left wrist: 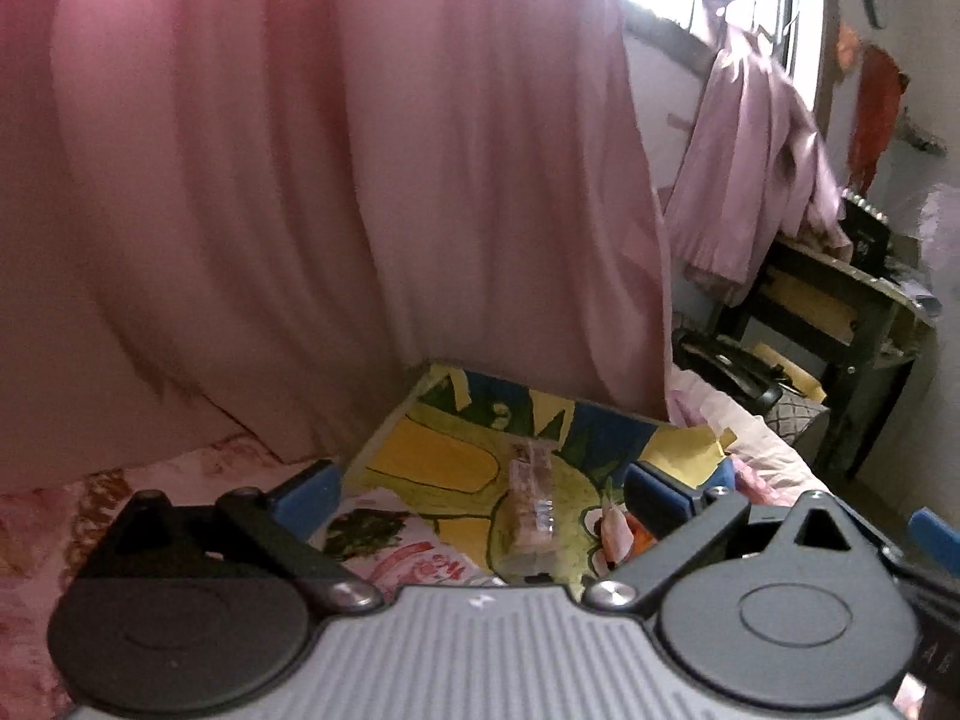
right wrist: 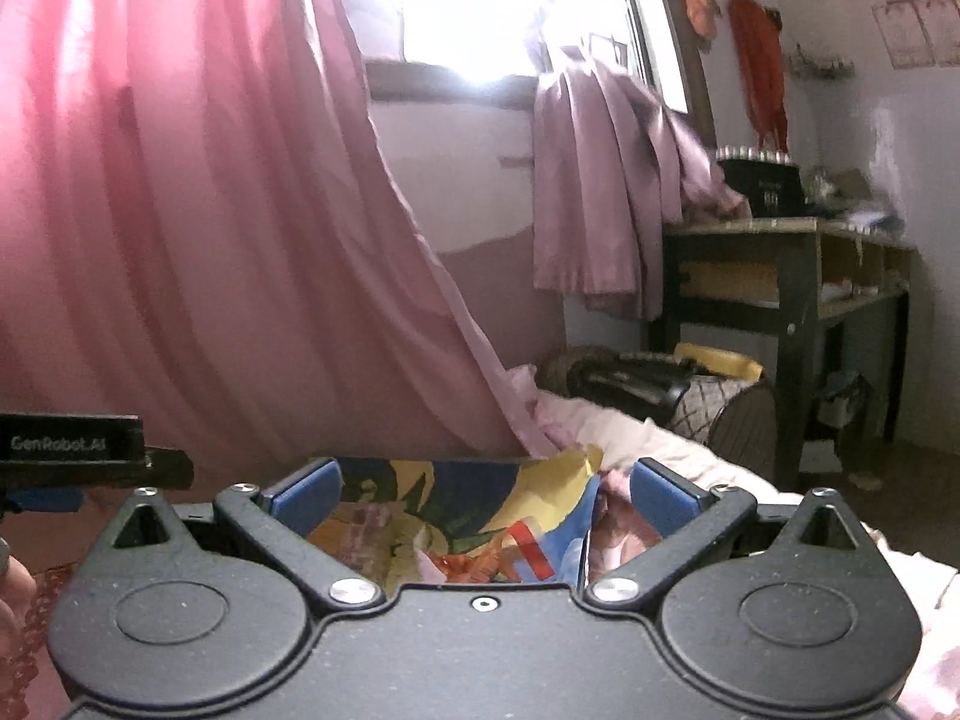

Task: Organize snacks
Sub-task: 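Lift both tools away from the tin box back toward the snack pile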

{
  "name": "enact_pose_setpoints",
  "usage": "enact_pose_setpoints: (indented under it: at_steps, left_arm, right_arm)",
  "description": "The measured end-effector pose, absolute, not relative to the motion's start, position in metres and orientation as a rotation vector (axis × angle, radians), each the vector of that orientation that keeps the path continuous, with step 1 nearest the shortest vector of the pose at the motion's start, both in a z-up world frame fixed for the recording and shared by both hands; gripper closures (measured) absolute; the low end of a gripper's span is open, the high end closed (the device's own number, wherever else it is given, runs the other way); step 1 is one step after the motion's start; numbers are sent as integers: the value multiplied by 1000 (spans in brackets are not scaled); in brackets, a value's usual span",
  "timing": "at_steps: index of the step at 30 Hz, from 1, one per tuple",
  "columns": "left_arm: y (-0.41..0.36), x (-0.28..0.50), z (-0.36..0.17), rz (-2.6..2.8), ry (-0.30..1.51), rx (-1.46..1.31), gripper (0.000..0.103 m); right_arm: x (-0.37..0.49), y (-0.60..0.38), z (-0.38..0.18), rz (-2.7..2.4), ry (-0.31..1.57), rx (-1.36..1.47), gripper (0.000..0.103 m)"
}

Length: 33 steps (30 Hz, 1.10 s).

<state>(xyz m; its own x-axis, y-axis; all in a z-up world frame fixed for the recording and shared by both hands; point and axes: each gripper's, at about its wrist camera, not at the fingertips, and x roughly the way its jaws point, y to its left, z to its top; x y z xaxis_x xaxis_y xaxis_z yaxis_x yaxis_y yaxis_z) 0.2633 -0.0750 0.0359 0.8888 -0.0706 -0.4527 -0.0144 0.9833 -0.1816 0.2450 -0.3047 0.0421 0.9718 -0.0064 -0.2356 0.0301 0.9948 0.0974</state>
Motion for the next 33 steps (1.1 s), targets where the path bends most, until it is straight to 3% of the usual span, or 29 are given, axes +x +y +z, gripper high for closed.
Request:
enact_pose_setpoints:
  at_steps: [18,33]
  left_arm:
    - [-41,142,39,-34,410,-49,0]
    - [-21,72,15,38,499,15,0]
  right_arm:
    - [126,-254,55,54,184,64,1]
    - [63,-245,41,12,280,138,1]
